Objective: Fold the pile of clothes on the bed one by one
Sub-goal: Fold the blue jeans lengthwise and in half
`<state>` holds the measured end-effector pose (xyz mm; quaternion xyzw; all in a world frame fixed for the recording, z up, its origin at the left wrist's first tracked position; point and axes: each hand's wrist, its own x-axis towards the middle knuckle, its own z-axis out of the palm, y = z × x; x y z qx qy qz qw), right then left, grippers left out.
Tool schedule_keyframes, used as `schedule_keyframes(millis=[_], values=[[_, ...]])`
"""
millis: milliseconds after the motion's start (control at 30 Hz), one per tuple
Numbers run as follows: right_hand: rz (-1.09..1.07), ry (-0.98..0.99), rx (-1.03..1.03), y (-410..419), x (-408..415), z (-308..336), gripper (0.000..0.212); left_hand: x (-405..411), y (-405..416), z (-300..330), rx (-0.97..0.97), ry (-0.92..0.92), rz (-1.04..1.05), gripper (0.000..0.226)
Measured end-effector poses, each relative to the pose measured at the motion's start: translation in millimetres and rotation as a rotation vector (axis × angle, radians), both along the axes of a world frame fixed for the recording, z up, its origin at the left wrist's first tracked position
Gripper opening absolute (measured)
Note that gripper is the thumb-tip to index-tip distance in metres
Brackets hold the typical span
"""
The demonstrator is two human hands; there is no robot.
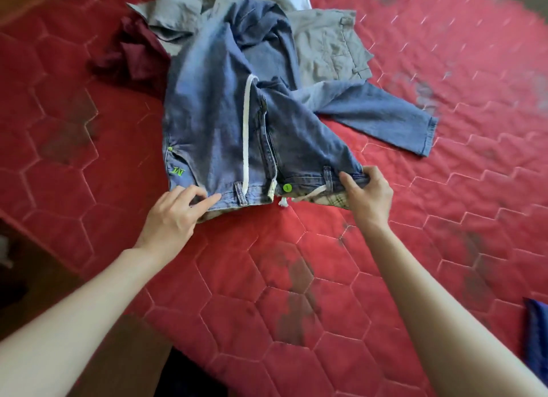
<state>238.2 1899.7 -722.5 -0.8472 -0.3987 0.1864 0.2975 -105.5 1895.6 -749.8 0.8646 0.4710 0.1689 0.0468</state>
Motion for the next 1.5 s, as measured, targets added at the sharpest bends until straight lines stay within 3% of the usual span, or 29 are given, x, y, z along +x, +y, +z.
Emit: schedule_keyframes(millis=[367, 633, 700, 800, 900, 967, 1067, 1167, 1267, 1400, 1500], values=[[-0.029, 0.104, -0.095, -288, 59, 36, 0.019, 32, -228, 26, -0.09, -0.02, -0.144, 0.058], [-0.068, 0.114, -0.194, -393, 55, -4, 0.02, 43, -321, -13, -0.13, 0.023, -0.148, 0.051], [-0.013, 0.044, -0.239, -404, 49, -17, 0.029, 44, -329, -26, -0.155, 0.07, -0.14, 0.052], [0.088, -0.236, -0.186, -419, 36, -26, 0.048, 49, -342, -40, -0.201, 0.196, -0.124, 0.053], [0.294, -0.508, -0.045, -433, 22, -32, 0.043, 66, -358, -39, -0.217, 0.178, -0.142, 0.05], [0.47, -0.555, -0.032, -441, 14, -38, 0.037, 90, -371, -35, -0.243, 0.081, -0.186, 0.042], [0.525, -0.503, -0.062, -447, 5, -49, 0.028, 134, -385, -30, -0.408, -0.079, -0.086, 0.028], [0.424, -0.428, -0.137, -447, -7, -63, 0.037, 172, -387, -35, -0.527, -0.13, 0.093, 0.028], [0.329, -0.358, -0.113, -446, -25, -79, 0.03, 184, -381, -44, -0.333, -0.081, 0.092, 0.027], [0.186, -0.207, 0.079, -446, -38, -78, 0.008, 161, -362, -54, -0.011, 0.009, 0.033, 0.038], [0.161, -0.026, 0.12, -446, -33, -56, 0.016, 140, -351, -62, -0.12, 0.211, -0.038, 0.047]])
